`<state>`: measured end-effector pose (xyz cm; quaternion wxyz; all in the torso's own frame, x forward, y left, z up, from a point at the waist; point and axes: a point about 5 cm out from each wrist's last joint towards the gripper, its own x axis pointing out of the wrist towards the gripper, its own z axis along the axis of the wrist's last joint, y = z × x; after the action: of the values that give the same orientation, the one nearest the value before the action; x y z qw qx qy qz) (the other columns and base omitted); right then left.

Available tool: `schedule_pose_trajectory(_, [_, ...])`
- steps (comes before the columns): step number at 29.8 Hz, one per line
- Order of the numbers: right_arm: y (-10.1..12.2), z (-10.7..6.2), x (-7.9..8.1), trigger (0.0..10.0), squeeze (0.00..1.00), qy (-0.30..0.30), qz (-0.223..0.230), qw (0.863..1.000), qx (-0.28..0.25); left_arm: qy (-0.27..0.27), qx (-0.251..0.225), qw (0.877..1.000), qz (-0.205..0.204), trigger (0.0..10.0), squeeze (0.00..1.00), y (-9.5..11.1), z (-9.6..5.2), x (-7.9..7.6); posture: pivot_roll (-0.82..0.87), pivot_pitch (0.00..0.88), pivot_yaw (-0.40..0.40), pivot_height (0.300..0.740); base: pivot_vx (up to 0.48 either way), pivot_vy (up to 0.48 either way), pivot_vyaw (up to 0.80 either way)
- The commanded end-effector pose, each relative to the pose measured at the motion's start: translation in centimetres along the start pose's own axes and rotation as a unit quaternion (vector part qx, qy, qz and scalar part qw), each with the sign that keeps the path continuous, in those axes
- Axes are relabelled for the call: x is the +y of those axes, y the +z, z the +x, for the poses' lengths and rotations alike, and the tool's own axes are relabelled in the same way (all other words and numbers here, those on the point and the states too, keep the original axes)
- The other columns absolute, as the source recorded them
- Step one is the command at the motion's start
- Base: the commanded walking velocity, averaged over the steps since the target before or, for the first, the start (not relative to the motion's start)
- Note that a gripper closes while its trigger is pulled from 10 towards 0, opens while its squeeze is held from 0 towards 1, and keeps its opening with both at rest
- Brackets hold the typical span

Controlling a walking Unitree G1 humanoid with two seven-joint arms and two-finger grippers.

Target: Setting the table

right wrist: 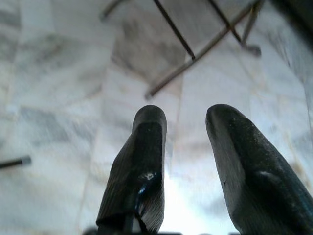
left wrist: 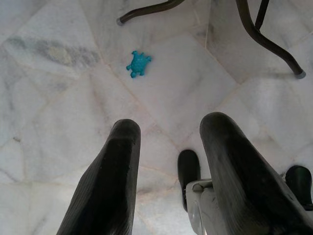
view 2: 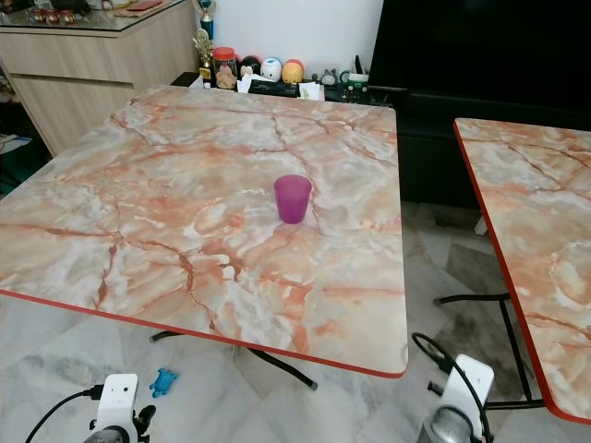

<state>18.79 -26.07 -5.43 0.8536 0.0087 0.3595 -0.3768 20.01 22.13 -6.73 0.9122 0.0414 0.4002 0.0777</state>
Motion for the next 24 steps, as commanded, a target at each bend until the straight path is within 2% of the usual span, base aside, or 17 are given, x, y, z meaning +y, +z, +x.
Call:
schedule_pose_trajectory(1, [-1.2,-0.1,-0.3,10.0,0.00,-0.002,0.002,1.000,0.031,0.003,0.007,1.000,-0.002,10.0,0.00,-0.4,-0.1,0.1,0.03,0.000,-0.027,0.740,0.000,0.000,0.00])
schedule_pose_trajectory(4, [-3.5,-0.5,-0.9,10.0,0.00,-0.012,-0.009,0.997,0.075,0.003,0.007,1.000,-0.002,10.0,0.00,-0.4,-0.1,0.1,0.03,0.000,-0.028,0.740,0.000,0.000,0.00])
schedule_pose_trajectory(5, [-3.5,-0.5,-0.9,10.0,0.00,-0.012,-0.009,0.997,0.075,0.003,0.007,1.000,-0.002,10.0,0.00,-0.4,-0.1,0.1,0.03,0.000,-0.028,0.740,0.000,0.000,0.00])
schedule_pose_trajectory(6, [-4.7,-0.8,-1.1,10.0,0.00,-0.005,-0.028,0.995,0.095,0.002,0.008,1.000,-0.002,10.0,0.00,-0.4,-0.1,0.1,0.03,0.000,-0.028,0.740,0.000,0.000,0.00])
schedule_pose_trajectory(11, [-6.2,-1.3,-1.2,10.0,0.00,0.013,-0.051,0.991,0.125,0.001,0.009,1.000,-0.002,10.0,0.00,-0.5,-0.1,0.0,0.03,0.000,-0.027,0.740,0.000,0.000,0.00])
schedule_pose_trajectory(12, [-7.1,-1.7,-0.8,10.0,0.00,0.047,-0.075,0.986,0.140,0.000,0.010,1.000,-0.001,10.0,0.00,-0.5,-0.1,0.0,0.02,0.000,-0.027,0.740,0.000,0.000,0.00])
schedule_pose_trajectory(13, [-7.1,-1.7,-0.8,10.0,0.00,0.047,-0.075,0.986,0.140,0.000,0.010,1.000,-0.001,10.0,0.00,-0.5,-0.1,0.0,0.02,0.000,-0.027,0.740,0.000,0.000,0.00])
schedule_pose_trajectory(15, [-8.2,-2.3,-0.4,10.0,0.00,0.091,-0.104,0.977,0.160,0.000,0.012,1.000,-0.001,10.0,0.00,-0.6,-0.1,0.0,0.03,0.000,-0.029,0.740,0.000,0.000,0.00])
schedule_pose_trajectory(20, [-8.0,-2.6,0.8,10.0,0.00,0.163,-0.129,0.969,0.130,0.002,0.014,1.000,-0.001,10.0,0.00,-0.7,-0.1,0.1,0.03,0.000,-0.027,0.740,0.000,0.000,0.00])
schedule_pose_trajectory(22, [-7.6,-2.8,1.8,10.0,0.00,0.202,-0.197,0.955,0.091,0.001,0.016,1.000,0.000,10.0,0.00,-0.8,-0.1,0.1,0.02,0.000,-0.023,0.740,0.000,0.000,0.00])
schedule_pose_trajectory(24, [-7.7,-3.1,2.4,10.0,0.00,0.232,-0.230,0.942,0.080,0.000,0.016,1.000,-0.002,10.0,0.00,-0.8,-0.1,0.0,0.02,0.000,-0.023,0.740,0.000,0.000,0.00])
